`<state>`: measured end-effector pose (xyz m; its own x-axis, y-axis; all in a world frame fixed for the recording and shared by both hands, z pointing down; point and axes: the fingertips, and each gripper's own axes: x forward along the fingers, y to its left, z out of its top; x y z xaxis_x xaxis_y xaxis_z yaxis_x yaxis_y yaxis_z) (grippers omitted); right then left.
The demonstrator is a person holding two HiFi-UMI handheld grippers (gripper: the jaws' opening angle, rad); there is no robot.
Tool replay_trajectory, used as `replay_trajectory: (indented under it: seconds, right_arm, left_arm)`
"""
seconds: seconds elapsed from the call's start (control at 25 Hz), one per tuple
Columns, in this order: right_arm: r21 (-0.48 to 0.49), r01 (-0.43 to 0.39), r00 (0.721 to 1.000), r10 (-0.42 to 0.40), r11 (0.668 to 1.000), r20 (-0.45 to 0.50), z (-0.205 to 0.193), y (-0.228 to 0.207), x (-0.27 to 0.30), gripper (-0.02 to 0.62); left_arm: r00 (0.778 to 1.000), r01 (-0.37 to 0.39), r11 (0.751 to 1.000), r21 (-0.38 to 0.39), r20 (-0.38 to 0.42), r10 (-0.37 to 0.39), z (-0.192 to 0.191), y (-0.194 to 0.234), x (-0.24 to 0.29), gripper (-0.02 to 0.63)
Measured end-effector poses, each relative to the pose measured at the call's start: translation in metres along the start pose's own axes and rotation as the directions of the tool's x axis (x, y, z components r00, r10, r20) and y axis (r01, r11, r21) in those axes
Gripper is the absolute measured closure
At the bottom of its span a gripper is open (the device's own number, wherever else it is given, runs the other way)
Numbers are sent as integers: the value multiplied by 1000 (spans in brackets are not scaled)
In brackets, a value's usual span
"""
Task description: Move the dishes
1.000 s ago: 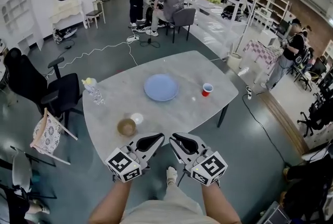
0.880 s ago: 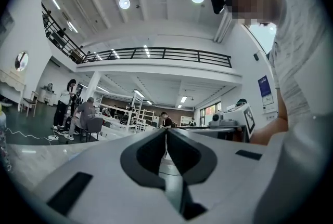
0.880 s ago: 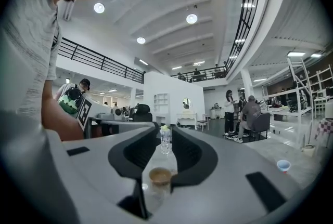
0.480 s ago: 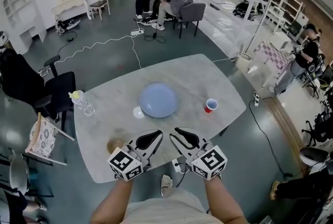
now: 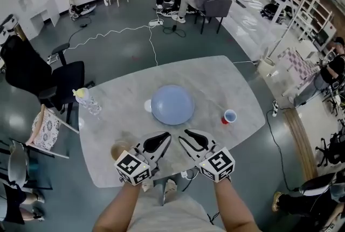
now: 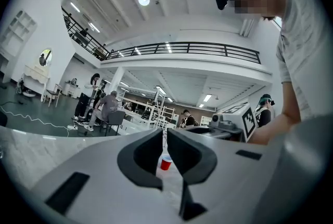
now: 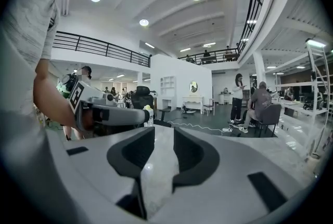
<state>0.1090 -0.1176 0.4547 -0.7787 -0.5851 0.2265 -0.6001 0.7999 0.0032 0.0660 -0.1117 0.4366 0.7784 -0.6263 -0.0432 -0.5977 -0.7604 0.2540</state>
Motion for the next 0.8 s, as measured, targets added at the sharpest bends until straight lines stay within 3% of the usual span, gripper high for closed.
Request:
replay_trajectory:
  seconds: [0.2, 0.36, 0.56, 0.8]
  right_arm:
    - [-61, -33, 994, 26, 998, -108, -24, -9, 40, 462]
    - [-171, -86, 969, 43, 981, -244, -59, -13, 73, 460]
    - [-327, -169, 905, 15, 930, -425, -112, -21, 104, 460]
    - [-416, -273, 825, -11, 867, -565, -156, -37, 133, 460]
  left_arm:
    - [999, -33, 999, -14, -10, 33, -6, 29, 0, 583]
    - [997, -56, 998, 18, -47, 57, -23, 51, -3, 583]
    - [995, -58, 997, 51, -77, 62, -38, 68, -12, 580]
    - [994, -88, 996, 21, -63, 89, -46, 87, -15, 576]
